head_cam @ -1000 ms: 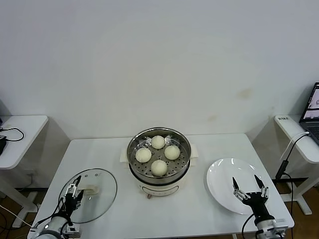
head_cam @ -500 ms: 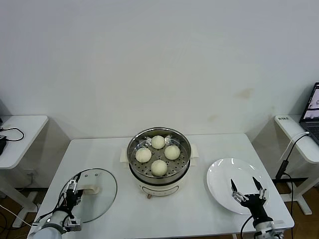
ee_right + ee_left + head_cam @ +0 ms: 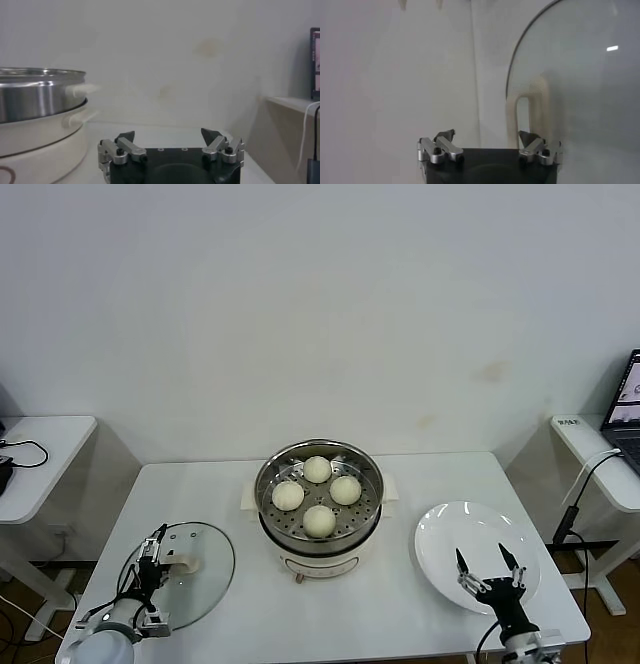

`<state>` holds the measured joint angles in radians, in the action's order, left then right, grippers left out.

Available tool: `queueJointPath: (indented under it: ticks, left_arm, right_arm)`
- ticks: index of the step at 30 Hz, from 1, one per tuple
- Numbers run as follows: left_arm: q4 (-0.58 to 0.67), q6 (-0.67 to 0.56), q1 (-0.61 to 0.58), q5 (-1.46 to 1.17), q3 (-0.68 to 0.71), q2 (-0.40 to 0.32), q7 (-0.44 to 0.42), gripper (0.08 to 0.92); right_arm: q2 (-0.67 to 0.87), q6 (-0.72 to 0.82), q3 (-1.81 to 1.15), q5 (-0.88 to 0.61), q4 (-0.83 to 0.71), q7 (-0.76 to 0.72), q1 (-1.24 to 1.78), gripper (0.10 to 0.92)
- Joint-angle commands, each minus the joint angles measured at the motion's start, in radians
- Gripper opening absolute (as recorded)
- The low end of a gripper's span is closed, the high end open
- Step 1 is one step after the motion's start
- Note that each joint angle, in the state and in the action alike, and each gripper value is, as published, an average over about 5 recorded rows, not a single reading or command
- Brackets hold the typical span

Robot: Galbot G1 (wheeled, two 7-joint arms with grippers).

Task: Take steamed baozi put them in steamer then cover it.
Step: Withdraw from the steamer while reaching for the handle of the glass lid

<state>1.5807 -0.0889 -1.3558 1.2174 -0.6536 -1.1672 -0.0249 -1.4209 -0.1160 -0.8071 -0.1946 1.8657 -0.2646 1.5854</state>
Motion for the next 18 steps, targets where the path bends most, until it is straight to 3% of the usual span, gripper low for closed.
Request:
queueJointPath:
  ticks: [1, 10, 18]
  left_arm:
    - [-0.025, -0.001, 0.016, -0.003, 0.006, -0.004, 0.008, 0.787]
    - [-0.027, -0.003, 0.005, -0.019, 0.002, -0.012, 0.031, 0.533]
    - [-0.003, -0.017, -0.016, -0.079, -0.006, -0.013, 0.100, 0.299]
  right_arm:
    - [-0.002, 0.001, 0.005, 0.001, -0.001, -0.002, 0.000, 0.823]
    - [-0.003, 0.000, 0.012, 0.002, 0.000, -0.003, -0.001, 0.823]
    - [-0.003, -0.002, 0.021, 0.006, 0.008, -0.003, 0.004, 0.823]
